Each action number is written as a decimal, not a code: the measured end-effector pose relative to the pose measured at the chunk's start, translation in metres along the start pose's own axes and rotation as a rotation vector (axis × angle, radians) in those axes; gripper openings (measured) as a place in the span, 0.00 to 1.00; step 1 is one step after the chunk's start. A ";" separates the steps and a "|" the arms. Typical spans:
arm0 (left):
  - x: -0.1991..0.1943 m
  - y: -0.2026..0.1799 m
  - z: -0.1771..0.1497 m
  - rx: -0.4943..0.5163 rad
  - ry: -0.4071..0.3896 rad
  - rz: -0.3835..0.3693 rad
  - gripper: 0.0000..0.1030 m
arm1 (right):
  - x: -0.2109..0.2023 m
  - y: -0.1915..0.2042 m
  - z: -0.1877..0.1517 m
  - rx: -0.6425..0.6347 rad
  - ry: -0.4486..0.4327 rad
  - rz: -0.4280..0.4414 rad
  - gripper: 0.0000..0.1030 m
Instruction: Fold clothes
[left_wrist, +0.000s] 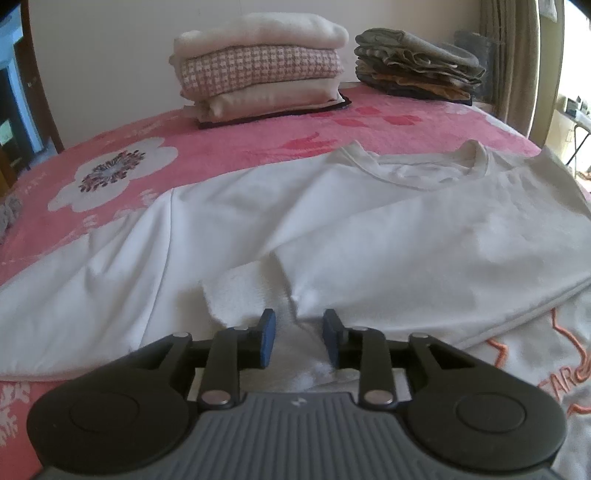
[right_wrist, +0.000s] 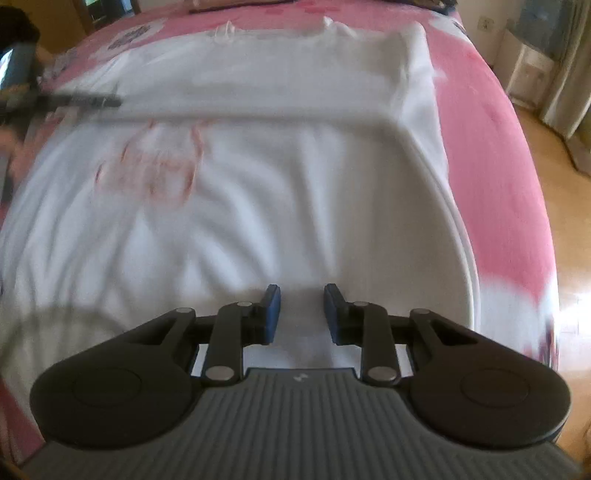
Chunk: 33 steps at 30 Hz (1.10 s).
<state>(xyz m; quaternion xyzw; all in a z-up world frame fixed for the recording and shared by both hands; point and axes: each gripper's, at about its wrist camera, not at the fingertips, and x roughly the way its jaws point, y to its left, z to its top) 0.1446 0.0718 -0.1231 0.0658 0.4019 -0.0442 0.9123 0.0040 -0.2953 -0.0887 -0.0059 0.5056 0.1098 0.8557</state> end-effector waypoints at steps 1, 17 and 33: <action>-0.001 0.003 -0.002 -0.006 -0.005 -0.009 0.35 | -0.006 -0.002 -0.010 0.006 0.019 -0.007 0.24; -0.056 -0.008 -0.006 0.033 -0.074 -0.035 0.43 | -0.048 0.002 -0.068 0.023 0.014 0.005 0.26; -0.150 -0.125 -0.142 0.533 0.179 -0.549 0.46 | -0.049 -0.002 -0.117 -0.036 -0.062 0.081 0.26</action>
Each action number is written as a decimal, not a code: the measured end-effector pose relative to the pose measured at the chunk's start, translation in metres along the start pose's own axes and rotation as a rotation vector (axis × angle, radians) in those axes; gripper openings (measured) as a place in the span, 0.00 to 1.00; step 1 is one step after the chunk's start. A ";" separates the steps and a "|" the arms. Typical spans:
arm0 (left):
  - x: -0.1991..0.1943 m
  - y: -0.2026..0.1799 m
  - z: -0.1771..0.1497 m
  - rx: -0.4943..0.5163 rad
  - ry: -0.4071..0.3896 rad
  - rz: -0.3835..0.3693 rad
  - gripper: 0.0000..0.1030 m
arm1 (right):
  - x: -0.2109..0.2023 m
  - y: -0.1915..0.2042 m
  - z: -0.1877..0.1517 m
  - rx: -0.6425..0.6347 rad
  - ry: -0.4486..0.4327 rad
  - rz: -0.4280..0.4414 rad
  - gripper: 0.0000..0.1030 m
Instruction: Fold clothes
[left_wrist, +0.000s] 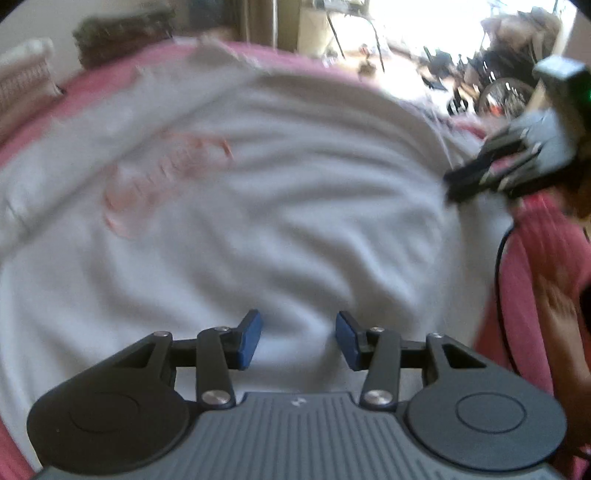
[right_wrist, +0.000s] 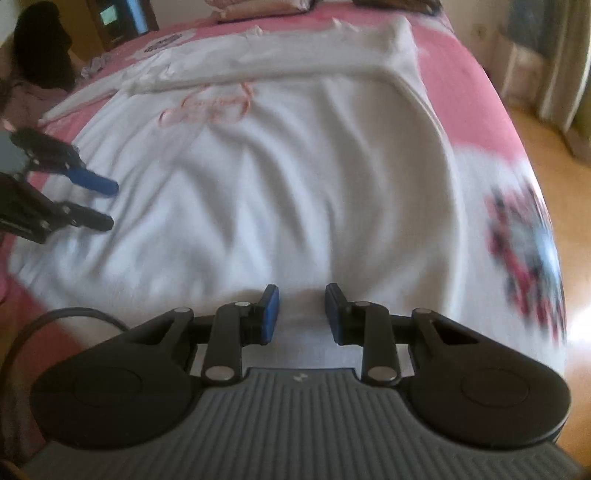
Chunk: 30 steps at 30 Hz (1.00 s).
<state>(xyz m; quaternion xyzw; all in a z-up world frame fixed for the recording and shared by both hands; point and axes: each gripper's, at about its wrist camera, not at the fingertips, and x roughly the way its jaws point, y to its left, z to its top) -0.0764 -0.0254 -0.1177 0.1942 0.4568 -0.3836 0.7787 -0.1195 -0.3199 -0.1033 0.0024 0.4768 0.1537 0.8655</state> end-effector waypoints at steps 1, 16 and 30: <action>-0.002 -0.001 -0.006 -0.002 0.004 0.000 0.46 | -0.010 -0.004 -0.009 0.013 0.012 0.005 0.26; -0.043 0.025 -0.027 -0.216 0.046 0.035 0.46 | 0.054 0.054 0.040 -0.199 0.019 0.151 0.26; -0.126 0.257 -0.069 -1.109 -0.320 0.729 0.66 | 0.101 0.063 0.211 -0.160 -0.108 0.173 0.32</action>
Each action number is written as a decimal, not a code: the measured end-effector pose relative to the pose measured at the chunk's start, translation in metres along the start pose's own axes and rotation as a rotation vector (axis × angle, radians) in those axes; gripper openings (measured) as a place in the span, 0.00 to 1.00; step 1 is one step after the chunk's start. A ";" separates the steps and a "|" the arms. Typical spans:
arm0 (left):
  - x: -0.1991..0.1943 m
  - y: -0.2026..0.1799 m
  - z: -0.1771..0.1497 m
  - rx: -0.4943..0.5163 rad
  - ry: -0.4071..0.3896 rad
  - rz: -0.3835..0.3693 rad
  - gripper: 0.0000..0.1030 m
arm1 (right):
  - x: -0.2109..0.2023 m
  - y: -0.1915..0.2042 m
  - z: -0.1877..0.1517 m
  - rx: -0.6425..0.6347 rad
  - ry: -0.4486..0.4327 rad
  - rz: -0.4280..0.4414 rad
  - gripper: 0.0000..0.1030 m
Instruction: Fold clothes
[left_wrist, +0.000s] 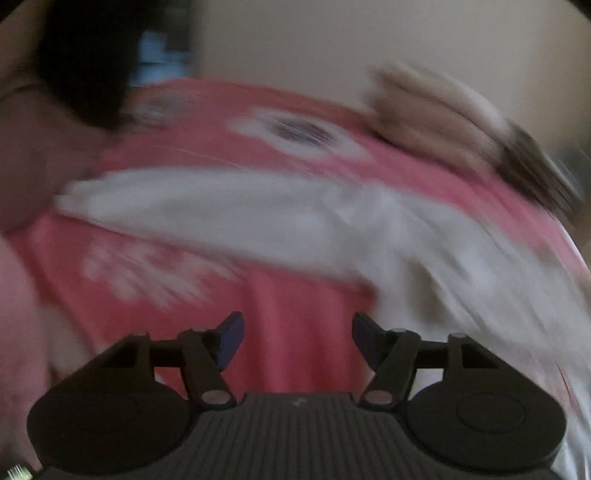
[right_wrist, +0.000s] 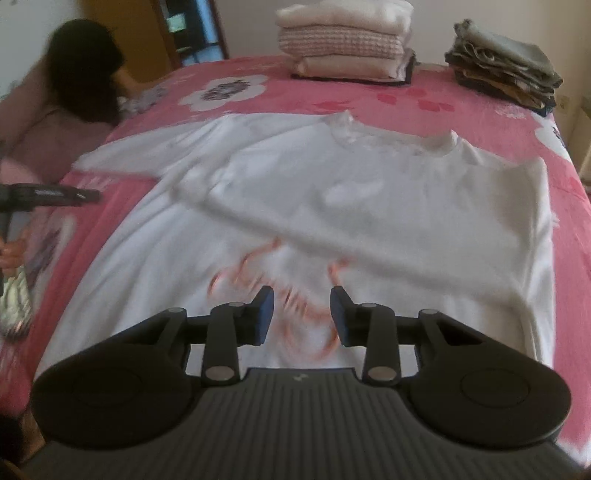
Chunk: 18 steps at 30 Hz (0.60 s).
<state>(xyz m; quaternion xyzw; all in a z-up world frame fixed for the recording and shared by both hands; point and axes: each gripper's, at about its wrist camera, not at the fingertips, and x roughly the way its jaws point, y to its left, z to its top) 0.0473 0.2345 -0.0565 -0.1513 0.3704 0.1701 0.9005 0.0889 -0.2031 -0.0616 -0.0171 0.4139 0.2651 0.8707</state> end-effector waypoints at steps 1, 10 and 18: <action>0.008 0.011 0.008 -0.073 -0.012 0.032 0.66 | 0.011 -0.003 0.012 0.004 -0.001 -0.007 0.32; 0.085 0.103 0.057 -0.512 -0.031 0.328 0.63 | 0.080 -0.038 0.053 0.258 -0.101 0.062 0.32; 0.112 0.112 0.072 -0.428 -0.096 0.419 0.44 | 0.119 -0.052 0.025 0.318 -0.051 0.132 0.33</action>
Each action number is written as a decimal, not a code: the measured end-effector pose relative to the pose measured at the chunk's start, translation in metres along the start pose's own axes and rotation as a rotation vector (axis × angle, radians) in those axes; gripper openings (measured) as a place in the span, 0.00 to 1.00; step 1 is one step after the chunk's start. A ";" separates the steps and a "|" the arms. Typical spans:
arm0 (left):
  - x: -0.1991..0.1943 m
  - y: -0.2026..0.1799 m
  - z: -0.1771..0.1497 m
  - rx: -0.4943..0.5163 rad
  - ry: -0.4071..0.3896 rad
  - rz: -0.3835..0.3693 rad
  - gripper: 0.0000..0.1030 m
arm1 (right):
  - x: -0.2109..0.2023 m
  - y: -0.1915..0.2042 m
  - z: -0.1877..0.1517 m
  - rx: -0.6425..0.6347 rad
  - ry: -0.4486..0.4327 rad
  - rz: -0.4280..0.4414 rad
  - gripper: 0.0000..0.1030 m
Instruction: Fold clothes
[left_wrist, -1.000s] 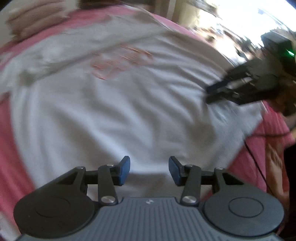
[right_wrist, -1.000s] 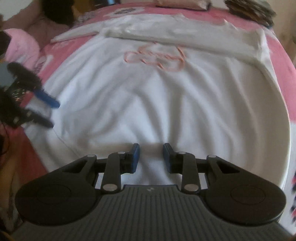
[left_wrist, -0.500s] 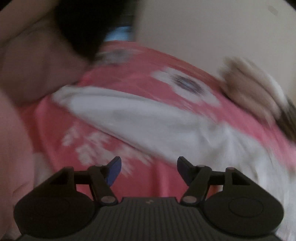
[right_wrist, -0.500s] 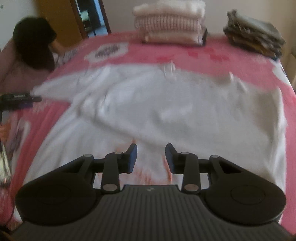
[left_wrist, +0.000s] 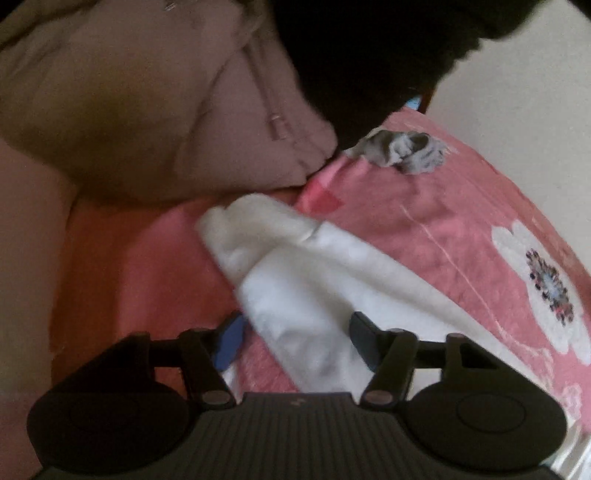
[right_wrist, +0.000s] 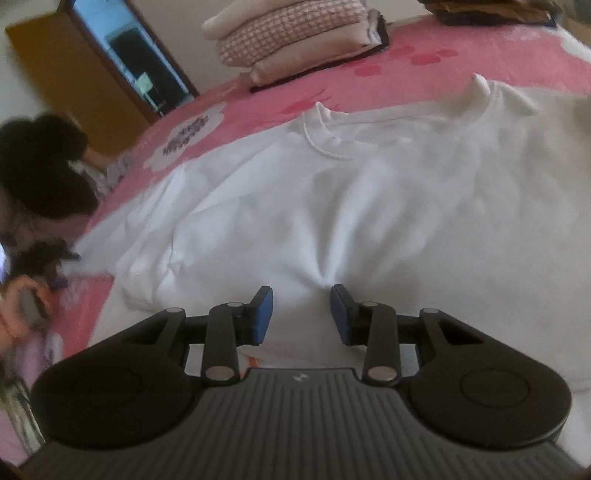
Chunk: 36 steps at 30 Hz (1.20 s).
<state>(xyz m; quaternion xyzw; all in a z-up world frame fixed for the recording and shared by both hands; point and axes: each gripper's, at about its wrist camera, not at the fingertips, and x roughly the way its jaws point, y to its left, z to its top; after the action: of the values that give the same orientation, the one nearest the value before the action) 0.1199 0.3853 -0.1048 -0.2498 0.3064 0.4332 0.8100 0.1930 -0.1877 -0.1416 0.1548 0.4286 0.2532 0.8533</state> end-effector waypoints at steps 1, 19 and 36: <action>0.000 -0.004 -0.001 0.026 -0.017 0.006 0.36 | 0.000 -0.003 0.000 0.022 -0.004 0.013 0.33; -0.234 -0.168 -0.134 0.782 -0.321 -0.706 0.11 | -0.001 -0.014 -0.009 0.056 -0.060 0.073 0.33; -0.217 -0.132 -0.239 1.074 -0.135 -0.807 0.54 | -0.030 -0.035 0.012 0.305 -0.082 0.210 0.40</action>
<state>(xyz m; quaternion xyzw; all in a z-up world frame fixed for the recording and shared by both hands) 0.0704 0.0400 -0.0959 0.1204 0.3104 -0.1013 0.9375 0.1978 -0.2337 -0.1317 0.3362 0.4085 0.2666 0.8056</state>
